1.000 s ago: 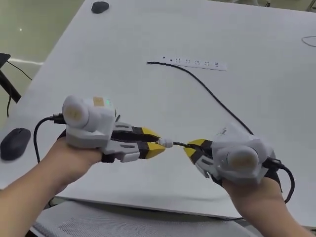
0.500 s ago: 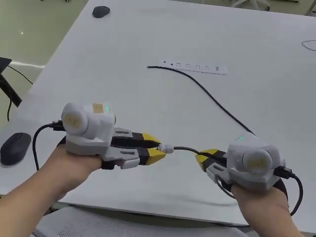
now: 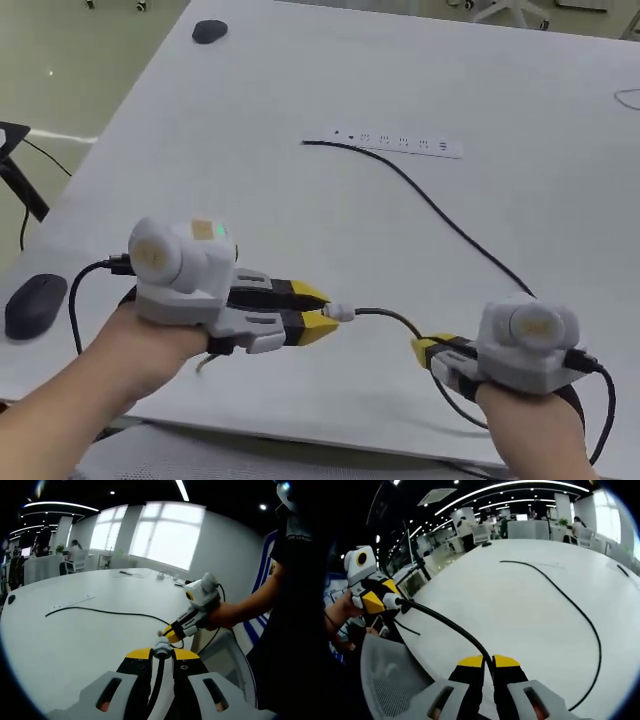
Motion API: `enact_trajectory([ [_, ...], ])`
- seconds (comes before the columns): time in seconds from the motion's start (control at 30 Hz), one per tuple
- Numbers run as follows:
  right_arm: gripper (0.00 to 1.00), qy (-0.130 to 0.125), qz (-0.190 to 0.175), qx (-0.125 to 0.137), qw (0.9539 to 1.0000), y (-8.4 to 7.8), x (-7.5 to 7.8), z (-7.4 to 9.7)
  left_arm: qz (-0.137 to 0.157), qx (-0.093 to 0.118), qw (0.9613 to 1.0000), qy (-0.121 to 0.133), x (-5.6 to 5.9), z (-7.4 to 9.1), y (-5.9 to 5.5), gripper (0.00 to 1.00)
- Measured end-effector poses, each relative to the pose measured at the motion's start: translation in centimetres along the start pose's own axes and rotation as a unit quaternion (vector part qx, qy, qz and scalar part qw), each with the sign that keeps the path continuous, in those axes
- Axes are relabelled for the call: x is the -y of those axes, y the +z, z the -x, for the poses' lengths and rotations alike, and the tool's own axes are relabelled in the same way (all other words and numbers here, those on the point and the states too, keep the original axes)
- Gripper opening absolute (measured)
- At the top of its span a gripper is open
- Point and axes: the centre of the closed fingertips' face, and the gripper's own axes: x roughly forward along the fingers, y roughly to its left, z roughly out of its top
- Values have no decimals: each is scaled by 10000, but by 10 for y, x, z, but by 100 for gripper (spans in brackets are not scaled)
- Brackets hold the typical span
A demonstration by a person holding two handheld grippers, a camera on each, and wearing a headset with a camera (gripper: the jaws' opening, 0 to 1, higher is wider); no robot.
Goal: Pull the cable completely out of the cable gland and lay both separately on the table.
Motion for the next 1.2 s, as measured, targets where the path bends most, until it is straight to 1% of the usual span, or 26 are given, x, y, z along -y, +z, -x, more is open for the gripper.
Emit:
enact_trajectory([
  [0.03, 0, 6, -42, 74, 10000, 3, 0, 1, -2, 6, 10000, 1, 0, 0, 0, 15],
  [0.1, 1, -10, 67, 94, 9999, 4, -1, 3, 6, 9, 10000, 19, -1, 0, 0, 15],
  [0.17, 1, 7, 121, 157, 9998, 6, -1, 4, 16, 19, 10000, 29, -2, 1, 0, 15],
  [0.23, 1, 37, 149, 167, 9997, 6, -2, 5, 18, 35, 10000, 32, -2, 2, 1, 15],
  [0.3, 1, 52, 169, 286, 9994, 10, -3, 9, 19, 56, 10000, 52, -3, 3, 2, 15],
  [0.5, 2, 99, 221, 288, 9993, 10, -3, 9, 60, 74, 9999, 74, -5, 4, 2, 15],
  [0.63, 2, 134, 336, 266, 9990, 9, -5, 9, 74, 76, 9999, 68, -4, 4, 2, 15],
  [0.7, 2, 158, 501, 268, 9983, 9, -6, 10, 79, 81, 9999, 67, -5, 4, 3, 15],
  [0.73, 2, 201, 689, 224, 9972, 8, -8, 10, 83, 85, 9999, 66, -5, 4, 3, 15],
  [0.77, 3, 208, 895, 180, 9956, 7, -9, 10, 100, 89, 9999, 57, -5, 4, 3, 15],
  [0.8, 5, 124, 1447, 162, 9893, 9, -9, 11, 113, 95, 9999, 48, -4, 4, 3, 15],
  [0.83, 9, 78, 1673, 195, 9857, 12, -10, 12, 116, 103, 9999, 37, -4, 4, 4, 15],
  [0.87, 12, 222, 1759, 270, 9838, 16, -18, 13, 113, 103, 9999, 28, -4, 4, 4, 15],
  [0.9, 15, 317, 1725, 298, 9840, 17, -23, 13, 117, 98, 9999, 16, -4, 4, 4, 15],
  [0.93, 18, 440, 1750, 401, 9828, 24, -30, 15, 113, 90, 9999, 2, -3, 3, 4, 15],
  [0.97, 20, 437, 1935, 480, 9789, 30, -34, 17, 107, 86, 9999, -5, -3, 3, 4, 15],
  [1.0, 20, 491, 2172, 556, 9733, 37, -42, 20, 108, 83, 9999, -39, -1, 3, 4, 15],
  [1.03, 21, 616, 2302, 619, 9692, 42, -50, 22, 111, 78, 9999, -52, 0, 2, 3, 15],
  [1.07, 21, 708, 2391, 650, 9662, 45, -57, 23, 93, 71, 9999, -63, 1, 1, 3, 15],
  [1.13, 21, 859, 2658, 694, 9577, 53, -72, 26, 91, 66, 9999, -76, 2, 1, 3, 15],
  [1.17, 20, 969, 2842, 734, 9510, 56, -81, 27, 96, 62, 9999, -82, 3, 1, 3, 15],
  [1.2, 20, 1025, 2939, 740, 9474, 58, -86, 28, 103, 59, 9999, -88, 3, 1, 3, 15],
])
